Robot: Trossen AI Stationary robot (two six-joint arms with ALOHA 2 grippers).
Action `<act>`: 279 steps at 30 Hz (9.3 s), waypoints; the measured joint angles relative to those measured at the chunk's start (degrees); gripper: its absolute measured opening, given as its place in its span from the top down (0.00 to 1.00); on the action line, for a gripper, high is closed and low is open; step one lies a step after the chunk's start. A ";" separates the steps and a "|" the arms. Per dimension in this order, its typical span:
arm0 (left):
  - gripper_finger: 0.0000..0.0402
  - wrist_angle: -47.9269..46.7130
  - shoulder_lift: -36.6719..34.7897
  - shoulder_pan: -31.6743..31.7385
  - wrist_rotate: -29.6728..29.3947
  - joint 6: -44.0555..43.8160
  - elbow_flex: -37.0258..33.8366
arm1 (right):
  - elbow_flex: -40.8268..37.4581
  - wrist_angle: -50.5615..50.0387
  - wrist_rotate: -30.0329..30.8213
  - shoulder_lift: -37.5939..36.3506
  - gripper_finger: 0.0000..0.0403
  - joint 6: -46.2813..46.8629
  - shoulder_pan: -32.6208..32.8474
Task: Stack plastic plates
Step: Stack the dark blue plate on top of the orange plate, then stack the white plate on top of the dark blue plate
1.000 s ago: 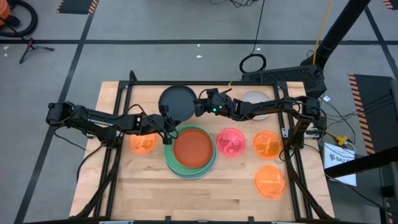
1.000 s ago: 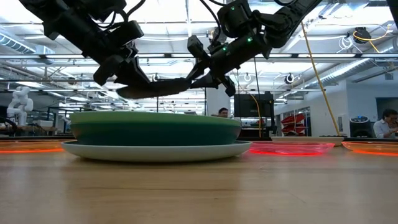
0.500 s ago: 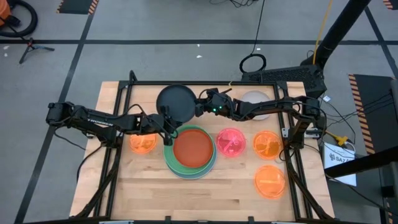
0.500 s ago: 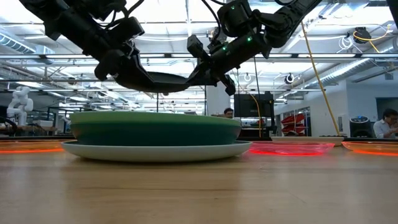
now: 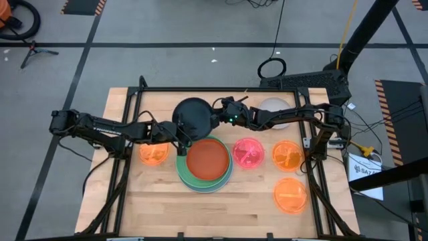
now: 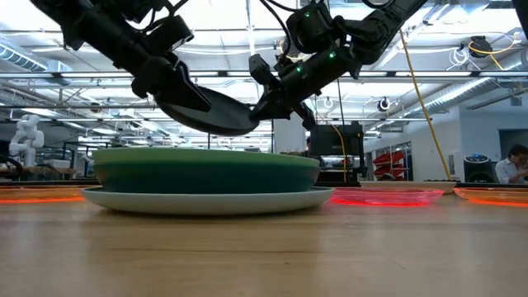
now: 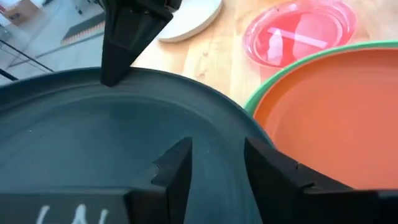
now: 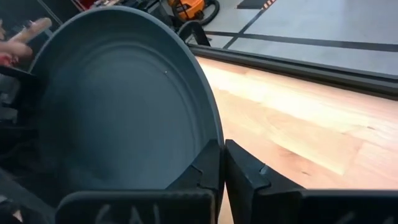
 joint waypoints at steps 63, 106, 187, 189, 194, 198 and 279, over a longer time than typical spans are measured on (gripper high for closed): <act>0.61 -22.23 -22.35 -6.80 0.27 -7.48 5.22 | 0.08 -27.16 -8.27 -5.70 0.75 -5.23 9.43; 0.61 -24.11 -22.35 -6.78 -0.04 -7.15 5.17 | 0.12 -68.56 2.21 -8.00 0.75 4.07 -8.87; 0.61 -23.61 -22.33 -6.73 0.07 -7.56 5.17 | 6.73 -73.92 6.23 0.63 0.71 7.15 -11.22; 0.61 -23.61 -22.34 -6.73 0.07 -7.60 5.17 | 5.60 -73.34 6.49 0.68 0.65 8.11 -11.54; 0.61 -23.62 -22.35 -6.73 0.07 -7.65 5.17 | 2.50 -69.75 6.43 0.68 0.59 9.14 -12.01; 0.61 -23.61 -22.35 -6.73 0.07 -7.69 5.17 | -0.14 -65.02 6.41 0.68 0.59 8.97 -11.99; 0.61 -23.76 -22.33 -6.73 -4.43 -11.58 5.17 | 20.95 -46.08 -16.28 0.66 0.87 -34.50 23.90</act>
